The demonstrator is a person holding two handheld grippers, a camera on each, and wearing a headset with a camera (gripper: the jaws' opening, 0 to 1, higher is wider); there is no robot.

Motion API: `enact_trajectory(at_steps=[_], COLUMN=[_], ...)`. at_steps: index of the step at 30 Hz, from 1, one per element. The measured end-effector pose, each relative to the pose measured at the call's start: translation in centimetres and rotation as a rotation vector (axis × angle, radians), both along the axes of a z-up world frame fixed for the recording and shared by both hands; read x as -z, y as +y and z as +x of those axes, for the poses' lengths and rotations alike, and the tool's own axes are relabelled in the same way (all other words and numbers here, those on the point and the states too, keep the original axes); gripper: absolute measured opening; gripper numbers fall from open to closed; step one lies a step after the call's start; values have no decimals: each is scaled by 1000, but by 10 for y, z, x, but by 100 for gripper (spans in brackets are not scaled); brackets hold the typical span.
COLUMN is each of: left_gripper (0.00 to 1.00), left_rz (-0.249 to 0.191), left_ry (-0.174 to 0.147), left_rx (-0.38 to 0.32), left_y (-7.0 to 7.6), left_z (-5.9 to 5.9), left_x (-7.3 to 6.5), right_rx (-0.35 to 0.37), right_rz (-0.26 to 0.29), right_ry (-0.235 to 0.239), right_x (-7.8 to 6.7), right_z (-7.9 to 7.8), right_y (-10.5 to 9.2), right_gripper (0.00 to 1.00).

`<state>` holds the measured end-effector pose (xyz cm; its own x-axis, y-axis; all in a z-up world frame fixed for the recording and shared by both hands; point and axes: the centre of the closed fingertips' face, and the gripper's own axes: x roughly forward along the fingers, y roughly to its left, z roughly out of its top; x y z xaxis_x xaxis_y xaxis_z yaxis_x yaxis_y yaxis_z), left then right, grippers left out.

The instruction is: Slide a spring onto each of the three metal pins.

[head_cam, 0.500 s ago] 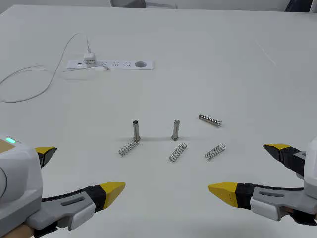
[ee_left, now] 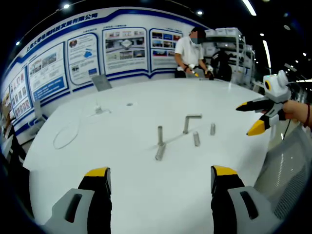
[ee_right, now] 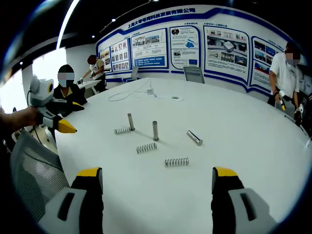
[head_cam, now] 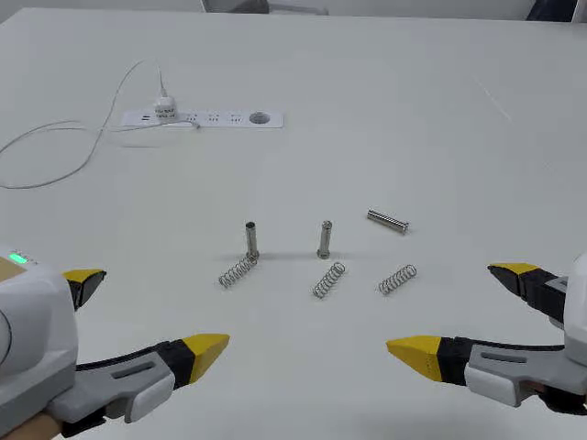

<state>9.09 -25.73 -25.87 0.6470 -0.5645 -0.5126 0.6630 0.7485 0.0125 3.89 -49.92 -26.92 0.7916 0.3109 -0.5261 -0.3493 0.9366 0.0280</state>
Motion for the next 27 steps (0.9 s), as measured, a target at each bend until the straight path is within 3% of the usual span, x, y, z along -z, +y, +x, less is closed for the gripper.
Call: enact_trajectory(at_steps=[27], left_gripper=[77], left_rz=[12], left_ry=[3], left_rx=[7], left_y=[0], left_z=[1], left_x=[2], right_rx=[-34], right_rz=[-12], right_ry=[-2], right_x=[-2], right_z=[0], right_y=[6], right_gripper=[92])
